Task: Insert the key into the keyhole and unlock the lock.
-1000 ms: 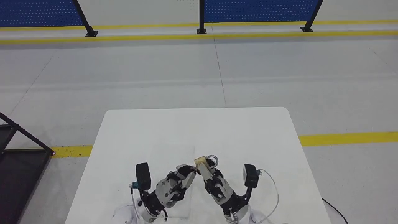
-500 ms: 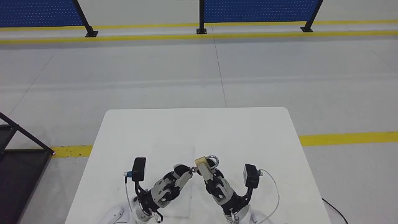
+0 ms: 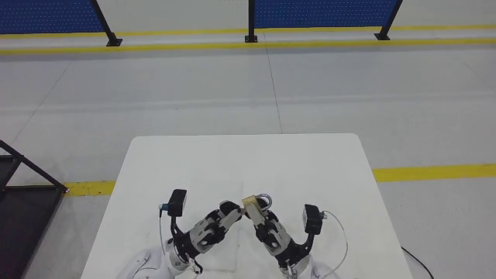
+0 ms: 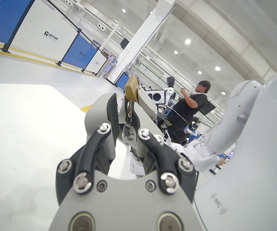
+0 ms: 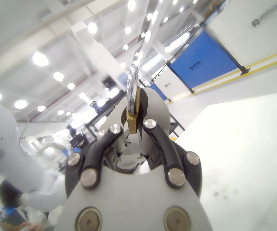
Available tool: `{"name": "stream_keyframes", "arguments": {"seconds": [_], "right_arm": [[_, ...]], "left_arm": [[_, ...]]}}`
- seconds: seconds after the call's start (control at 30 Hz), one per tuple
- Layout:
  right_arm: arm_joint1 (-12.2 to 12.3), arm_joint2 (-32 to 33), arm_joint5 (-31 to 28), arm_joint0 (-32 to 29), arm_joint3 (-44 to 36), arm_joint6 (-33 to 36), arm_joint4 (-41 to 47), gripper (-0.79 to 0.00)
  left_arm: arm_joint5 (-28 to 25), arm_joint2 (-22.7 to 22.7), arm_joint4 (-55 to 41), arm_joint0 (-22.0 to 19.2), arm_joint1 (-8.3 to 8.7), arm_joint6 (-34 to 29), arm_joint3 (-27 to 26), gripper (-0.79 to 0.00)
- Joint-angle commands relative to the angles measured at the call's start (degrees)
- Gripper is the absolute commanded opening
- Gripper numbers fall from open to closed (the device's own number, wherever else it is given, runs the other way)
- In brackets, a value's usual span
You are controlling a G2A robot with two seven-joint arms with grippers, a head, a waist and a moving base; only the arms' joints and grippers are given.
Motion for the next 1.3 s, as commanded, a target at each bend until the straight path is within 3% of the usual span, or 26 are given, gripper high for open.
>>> {"name": "stream_keyframes", "arguments": {"seconds": [0.0,0.07,0.13,0.6,0.77,0.9,1.2,1.27], "right_arm": [[0.0,-0.1,0.1,0.0,0.1,0.0,0.0,-0.785],[0.0,-0.1,0.2,0.1,0.1,0.1,0.0,-0.785],[0.0,-0.1,0.3,0.2,0.1,0.1,0.0,-0.785],[0.0,-0.1,0.9,0.1,0.0,0.1,-0.2,-0.785],[0.1,0.1,0.8,-0.3,-0.3,0.4,-0.3,-0.653],[0.2,0.2,0.9,-0.4,-0.4,0.4,-0.3,-0.619],[0.5,1.1,0.5,-1.1,-0.9,0.7,0.0,-0.622],[0.5,1.3,0.3,-1.3,-1.0,0.8,0.0,-0.711]], "left_arm": [[-0.1,0.1,-0.3,-0.1,0.03,-0.3,-0.1,-0.64],[-0.1,0.2,-0.6,-0.2,0.04,-0.5,-0.1,-0.677],[-0.2,0.3,-0.9,-0.3,0.06,-0.7,-0.1,-0.776],[0.2,0.3,-1.1,-0.4,0.15,-0.8,-0.3,-0.785],[0.1,0.3,-0.8,-0.3,0.13,-0.3,-0.2,-0.785],[0.3,0.2,-0.6,-0.2,0.13,-0.2,-0.2,-0.785],[0.3,0.0,-0.5,-0.1,0.17,0.1,-0.1,-0.785],[0.3,0.0,-0.4,-0.1,0.17,0.1,-0.2,-0.785]]}}
